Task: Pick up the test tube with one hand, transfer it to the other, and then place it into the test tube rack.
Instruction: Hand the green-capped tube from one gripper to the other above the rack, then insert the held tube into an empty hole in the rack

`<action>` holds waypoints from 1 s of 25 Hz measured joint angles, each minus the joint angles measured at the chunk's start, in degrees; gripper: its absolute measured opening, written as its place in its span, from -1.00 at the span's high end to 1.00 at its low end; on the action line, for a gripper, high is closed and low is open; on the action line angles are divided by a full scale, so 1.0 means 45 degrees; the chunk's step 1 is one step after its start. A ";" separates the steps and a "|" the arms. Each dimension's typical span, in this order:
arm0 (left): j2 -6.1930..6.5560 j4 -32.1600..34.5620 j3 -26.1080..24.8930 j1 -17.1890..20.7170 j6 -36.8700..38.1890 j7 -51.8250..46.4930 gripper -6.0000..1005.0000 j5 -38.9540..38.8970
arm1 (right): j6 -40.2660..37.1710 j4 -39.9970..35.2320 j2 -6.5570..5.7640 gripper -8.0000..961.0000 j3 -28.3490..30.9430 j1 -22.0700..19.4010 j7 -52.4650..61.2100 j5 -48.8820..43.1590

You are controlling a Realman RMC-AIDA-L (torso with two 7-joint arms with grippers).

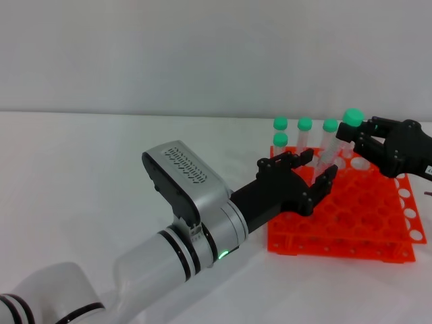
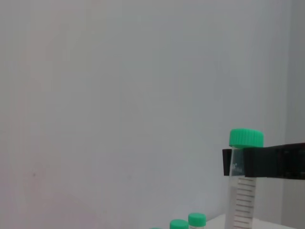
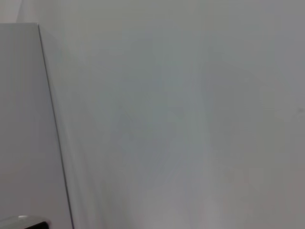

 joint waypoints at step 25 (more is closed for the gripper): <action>0.0115 0.0557 -0.0882 0.4640 0.3508 0.3670 -0.57 -0.2085 | 0.1935 -0.0273 0.0958 0.55 0.1204 0.0226 -0.1856 -0.0235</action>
